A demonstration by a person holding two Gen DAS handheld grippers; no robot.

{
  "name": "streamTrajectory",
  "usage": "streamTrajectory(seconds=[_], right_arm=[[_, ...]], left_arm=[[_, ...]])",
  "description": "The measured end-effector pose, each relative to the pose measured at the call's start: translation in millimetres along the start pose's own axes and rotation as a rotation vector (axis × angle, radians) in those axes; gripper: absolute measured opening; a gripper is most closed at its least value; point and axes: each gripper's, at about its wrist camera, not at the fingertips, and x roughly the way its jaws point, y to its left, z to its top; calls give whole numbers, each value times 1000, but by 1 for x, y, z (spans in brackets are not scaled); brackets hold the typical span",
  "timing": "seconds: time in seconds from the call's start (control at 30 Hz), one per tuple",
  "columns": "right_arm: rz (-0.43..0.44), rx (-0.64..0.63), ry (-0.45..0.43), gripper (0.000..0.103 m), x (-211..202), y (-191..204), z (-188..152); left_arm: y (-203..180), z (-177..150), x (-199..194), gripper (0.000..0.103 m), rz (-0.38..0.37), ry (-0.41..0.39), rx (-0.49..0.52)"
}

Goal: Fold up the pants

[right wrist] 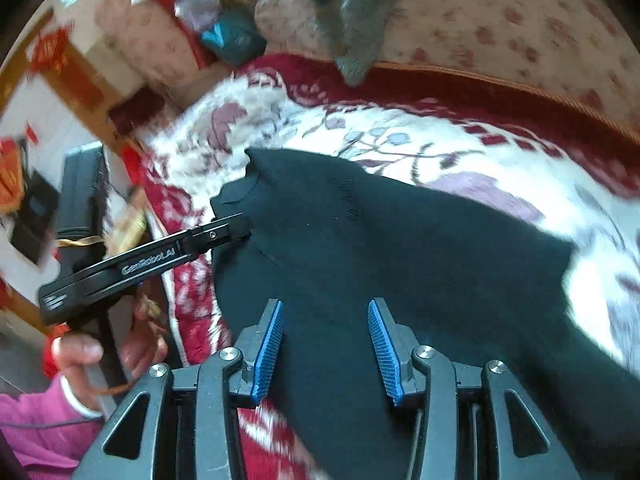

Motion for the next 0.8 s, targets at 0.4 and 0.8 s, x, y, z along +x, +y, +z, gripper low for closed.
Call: streamTrajectory(seconds=[0.4, 0.8], right_arm=[[-210, 308, -214, 48, -187, -93, -114], [-254, 682, -374, 50, -288, -164, -228]], left_arm=[[-146, -16, -21, 58, -412, 118, 289], [-336, -75, 24, 58, -665, 367, 690]])
